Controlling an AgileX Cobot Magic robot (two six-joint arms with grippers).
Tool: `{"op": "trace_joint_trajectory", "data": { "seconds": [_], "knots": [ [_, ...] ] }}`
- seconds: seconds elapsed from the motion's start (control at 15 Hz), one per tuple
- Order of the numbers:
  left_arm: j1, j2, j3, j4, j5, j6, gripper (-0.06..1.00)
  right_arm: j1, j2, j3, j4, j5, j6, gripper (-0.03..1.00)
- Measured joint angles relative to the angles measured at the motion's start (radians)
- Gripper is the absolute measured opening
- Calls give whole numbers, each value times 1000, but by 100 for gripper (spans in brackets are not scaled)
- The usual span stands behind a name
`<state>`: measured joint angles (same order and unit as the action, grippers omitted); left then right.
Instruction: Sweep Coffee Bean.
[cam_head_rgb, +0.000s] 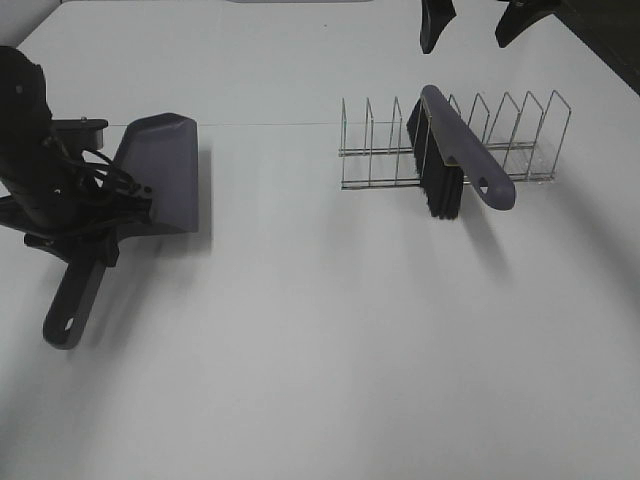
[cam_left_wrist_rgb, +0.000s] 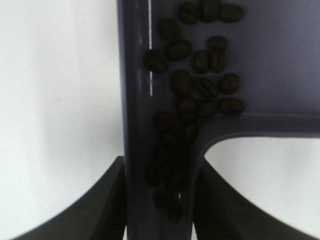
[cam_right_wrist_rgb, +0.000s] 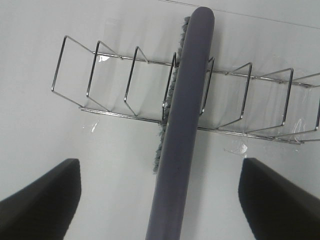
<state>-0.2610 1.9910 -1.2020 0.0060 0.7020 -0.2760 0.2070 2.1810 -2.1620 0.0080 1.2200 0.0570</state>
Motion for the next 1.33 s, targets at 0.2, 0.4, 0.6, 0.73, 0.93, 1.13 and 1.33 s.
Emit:
{"op": "trace_joint_trajectory", "data": {
  "seconds": [0.2, 0.4, 0.6, 0.73, 0.93, 1.13, 1.33],
  "knots": [
    [0, 6, -8, -6, -3, 17, 34, 0, 0, 0, 0, 0, -8, 73],
    [0, 54, -8, -31, -13, 22, 34, 0, 0, 0, 0, 0, -11, 73],
    [0, 89, -8, -64, -24, 65, 38, 0, 0, 0, 0, 0, -18, 73],
    [0, 89, -8, -77, -28, 70, 59, 0, 0, 0, 0, 0, -18, 73],
    [0, 89, -21, -79, 54, 72, 84, 0, 0, 0, 0, 0, -18, 73],
    [0, 71, -83, -82, 205, 120, 85, 0, -3, 0, 8, 0, -18, 73],
    [0, -33, -87, -81, 223, 122, 85, 0, -26, 1, 23, 1, -18, 73]
  ]
}}
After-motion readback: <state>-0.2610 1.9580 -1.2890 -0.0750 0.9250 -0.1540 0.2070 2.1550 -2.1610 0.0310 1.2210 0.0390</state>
